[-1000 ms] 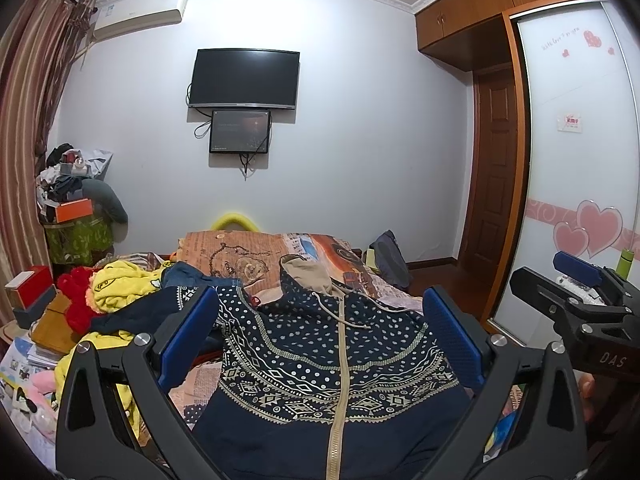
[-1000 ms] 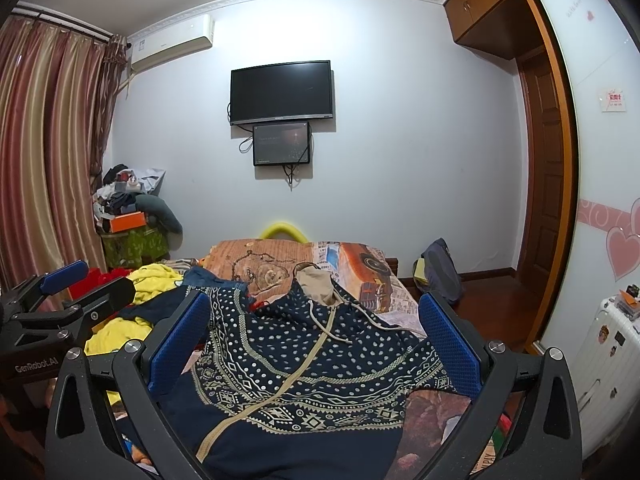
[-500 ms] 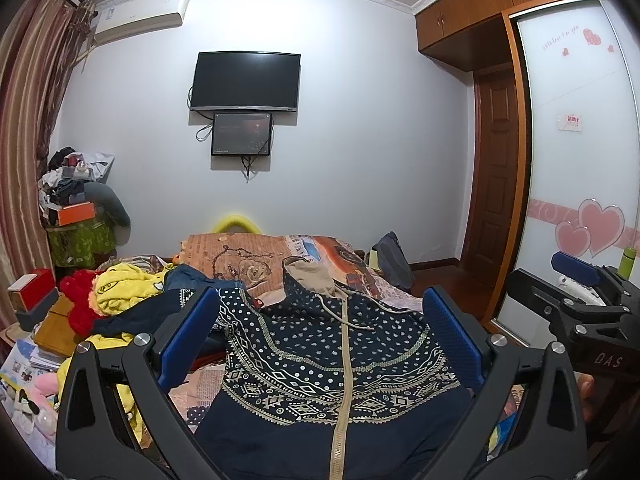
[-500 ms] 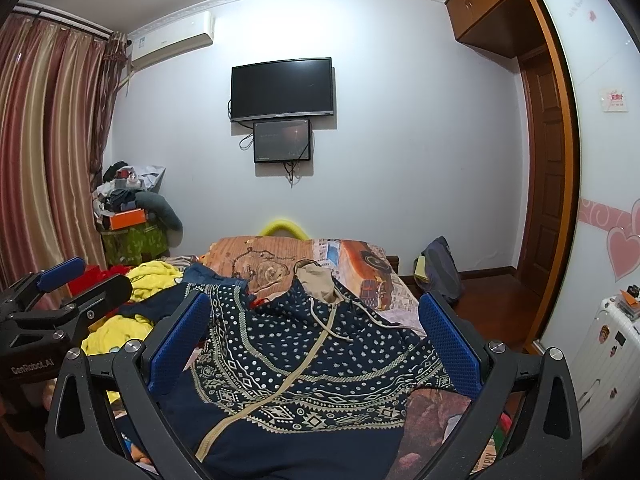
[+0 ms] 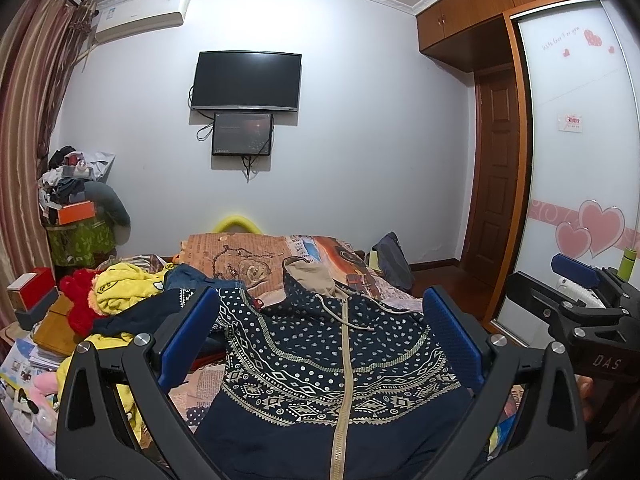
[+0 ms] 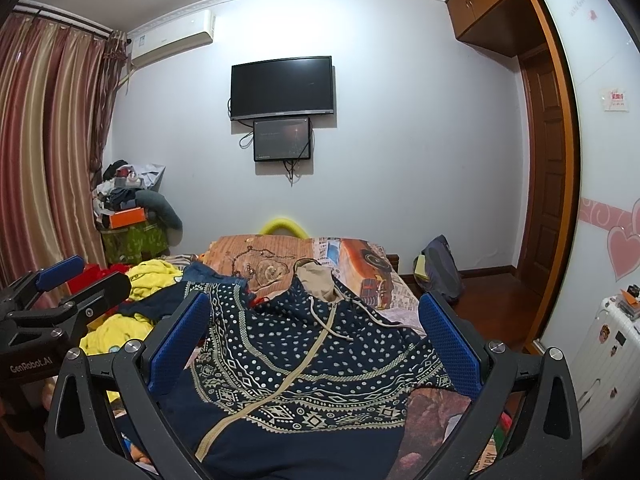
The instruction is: Fold large clothes
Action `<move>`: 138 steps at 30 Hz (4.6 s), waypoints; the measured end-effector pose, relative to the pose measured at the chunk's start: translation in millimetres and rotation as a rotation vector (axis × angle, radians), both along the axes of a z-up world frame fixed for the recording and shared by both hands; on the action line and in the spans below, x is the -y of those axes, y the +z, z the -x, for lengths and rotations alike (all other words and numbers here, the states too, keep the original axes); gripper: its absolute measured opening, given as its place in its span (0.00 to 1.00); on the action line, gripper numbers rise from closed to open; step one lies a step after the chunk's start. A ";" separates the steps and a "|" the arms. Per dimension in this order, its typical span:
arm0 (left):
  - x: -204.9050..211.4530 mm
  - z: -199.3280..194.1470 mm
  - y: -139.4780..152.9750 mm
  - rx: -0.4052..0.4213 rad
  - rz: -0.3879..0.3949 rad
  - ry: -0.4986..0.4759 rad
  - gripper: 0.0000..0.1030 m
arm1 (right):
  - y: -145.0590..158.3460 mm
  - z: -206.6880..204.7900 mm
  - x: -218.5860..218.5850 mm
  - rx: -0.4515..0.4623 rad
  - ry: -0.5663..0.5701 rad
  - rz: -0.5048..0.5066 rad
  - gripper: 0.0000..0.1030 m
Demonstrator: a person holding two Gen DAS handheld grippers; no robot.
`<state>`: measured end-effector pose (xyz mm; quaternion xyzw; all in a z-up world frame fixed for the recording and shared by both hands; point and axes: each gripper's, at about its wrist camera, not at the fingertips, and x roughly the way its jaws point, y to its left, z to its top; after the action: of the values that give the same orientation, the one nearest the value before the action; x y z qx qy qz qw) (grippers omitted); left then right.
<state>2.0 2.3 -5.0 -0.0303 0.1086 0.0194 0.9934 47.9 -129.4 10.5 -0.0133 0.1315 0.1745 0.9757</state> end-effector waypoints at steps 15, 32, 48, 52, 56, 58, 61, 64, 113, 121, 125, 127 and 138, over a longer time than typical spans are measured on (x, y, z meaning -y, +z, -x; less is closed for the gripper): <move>-2.3 -2.7 -2.0 -0.004 0.005 -0.001 0.99 | 3.3 -0.3 -1.7 -0.001 -0.002 0.006 1.00; -55.7 -70.4 10.8 -0.029 -0.067 0.100 0.99 | 0.8 -60.7 -6.2 -0.042 0.018 0.016 1.00; -214.9 -216.3 -24.4 -0.370 0.154 0.112 0.99 | -16.5 -222.4 -36.8 -0.224 0.138 0.158 1.00; -260.2 -248.2 -63.3 -0.492 0.222 0.137 0.99 | -43.5 -261.5 -50.2 -0.332 0.161 0.207 1.00; -311.8 -265.7 -114.4 -0.591 0.354 0.199 0.99 | -78.0 -293.9 -59.8 -0.456 0.158 0.227 1.00; -338.2 -265.5 -141.9 -0.624 0.451 0.233 0.99 | -97.4 -307.1 -62.8 -0.504 0.138 0.241 1.00; -372.1 -261.7 -179.9 -0.658 0.607 0.262 0.98 | -124.2 -325.8 -65.3 -0.565 0.111 0.255 1.00; -401.0 -258.2 -216.8 -0.686 0.775 0.277 0.92 | -147.8 -340.5 -67.2 -0.635 0.099 0.264 1.00; -176.3 -344.1 1.3 -0.246 0.016 0.066 0.02 | -149.9 -342.5 -2.9 -0.706 0.110 0.094 1.00; -63.5 -381.4 -77.4 -0.466 -0.075 -0.194 0.02 | -146.4 -335.0 10.2 -0.694 0.123 0.087 1.00; -23.3 -393.3 -145.4 -0.648 -0.119 -0.279 0.02 | -152.0 -332.7 14.4 -0.706 0.127 0.100 1.00; -8.2 -390.8 -178.8 -0.722 -0.136 -0.306 0.02 | -156.2 -331.4 15.1 -0.715 0.129 0.110 1.00; 10.3 -356.4 -237.5 -0.886 -0.111 -0.429 0.22 | -168.4 -318.1 3.4 -0.734 0.163 0.180 1.00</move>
<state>358.3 -8.1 -242.5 0.0566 0.5229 -0.1685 0.8336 366.1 -132.8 -157.9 -0.0462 0.4853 0.2326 0.8416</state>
